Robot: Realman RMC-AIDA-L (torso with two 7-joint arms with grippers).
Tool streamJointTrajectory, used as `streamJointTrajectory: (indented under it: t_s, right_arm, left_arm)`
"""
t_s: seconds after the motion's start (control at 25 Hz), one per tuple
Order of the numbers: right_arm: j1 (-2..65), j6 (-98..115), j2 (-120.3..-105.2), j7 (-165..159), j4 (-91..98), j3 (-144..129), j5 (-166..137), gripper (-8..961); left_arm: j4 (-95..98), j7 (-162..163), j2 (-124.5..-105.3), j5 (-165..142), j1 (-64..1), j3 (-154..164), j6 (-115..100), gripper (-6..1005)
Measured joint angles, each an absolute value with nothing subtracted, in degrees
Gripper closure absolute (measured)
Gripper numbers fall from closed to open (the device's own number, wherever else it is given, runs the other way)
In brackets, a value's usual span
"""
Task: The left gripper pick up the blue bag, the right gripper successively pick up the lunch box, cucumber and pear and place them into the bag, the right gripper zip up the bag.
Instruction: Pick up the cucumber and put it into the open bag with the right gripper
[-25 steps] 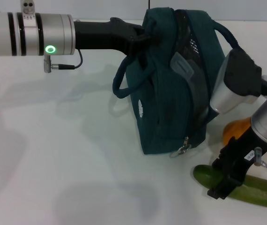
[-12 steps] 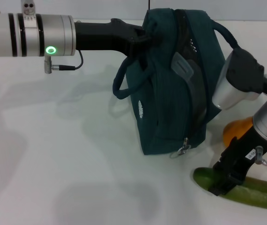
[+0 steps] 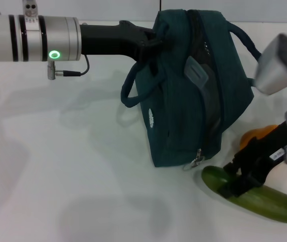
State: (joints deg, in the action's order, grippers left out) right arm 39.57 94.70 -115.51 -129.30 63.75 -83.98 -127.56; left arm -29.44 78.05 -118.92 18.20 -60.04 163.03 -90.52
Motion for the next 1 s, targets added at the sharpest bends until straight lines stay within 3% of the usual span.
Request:
streamJointTrajectory:
  t_s: [0.4, 0.68, 1.0]
  right_arm:
    - [33.55, 101.66, -115.23, -110.32, 56.17, -63.42, -114.53, 373]
    - [32.87, 109.64, -114.57, -97.76, 46.93, -50.99, -109.21, 370]
    - [32.24, 110.47, -114.88, -89.53, 42.91, -48.68, -98.17, 360]
  left_arm:
    - [-29.44, 77.52, -118.64, 18.35, -59.57, 163.03, -90.71, 924]
    - [-29.56, 77.54, -118.41, 19.08, -59.5, 163.03, -91.47, 924]
    - [-29.44, 76.92, -118.82, 19.25, -59.49, 163.03, -91.58, 923]
